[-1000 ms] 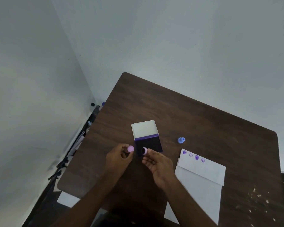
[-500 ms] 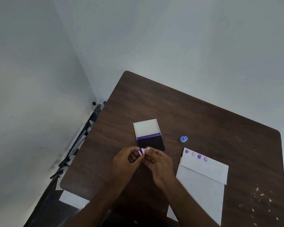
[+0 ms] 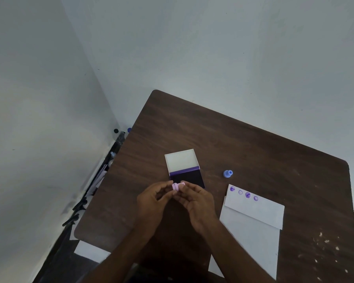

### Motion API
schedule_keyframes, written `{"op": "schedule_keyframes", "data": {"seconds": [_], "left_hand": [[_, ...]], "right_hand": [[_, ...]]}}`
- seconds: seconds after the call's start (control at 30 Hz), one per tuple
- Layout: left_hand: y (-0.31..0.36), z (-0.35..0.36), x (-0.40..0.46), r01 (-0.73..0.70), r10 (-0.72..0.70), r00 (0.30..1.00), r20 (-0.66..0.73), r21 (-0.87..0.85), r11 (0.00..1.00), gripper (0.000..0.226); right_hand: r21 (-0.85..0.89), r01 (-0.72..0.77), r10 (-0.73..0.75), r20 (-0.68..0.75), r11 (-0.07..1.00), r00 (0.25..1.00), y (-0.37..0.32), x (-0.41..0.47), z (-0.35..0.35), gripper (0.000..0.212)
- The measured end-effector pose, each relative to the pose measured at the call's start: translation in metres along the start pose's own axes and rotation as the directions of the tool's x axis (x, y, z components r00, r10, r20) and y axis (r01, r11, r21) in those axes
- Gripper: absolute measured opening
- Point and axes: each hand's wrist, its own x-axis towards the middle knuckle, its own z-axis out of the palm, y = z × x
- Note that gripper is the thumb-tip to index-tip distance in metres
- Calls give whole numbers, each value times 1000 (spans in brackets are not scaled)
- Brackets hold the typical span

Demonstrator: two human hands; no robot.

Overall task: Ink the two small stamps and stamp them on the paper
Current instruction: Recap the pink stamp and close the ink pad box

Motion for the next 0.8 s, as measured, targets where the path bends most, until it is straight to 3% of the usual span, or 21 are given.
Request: {"op": "schedule_keyframes", "data": {"seconds": [0.4,0.57,0.8], "left_hand": [[15,-2,4,-140,138,989,-42,-53,989,28],[21,-5,5,-181,181,983,-14,-122,976,19],[22,1,9,-242,240,970,-43,-47,969,28]], "right_hand": [[19,-17,17,-1,1000,1000,-3,0,1,25],[-54,-14,13,-9,998,1000,-6,2,-2,31],[6,-5,5,-18,1000,1000,-11,6,-7,31]]}}
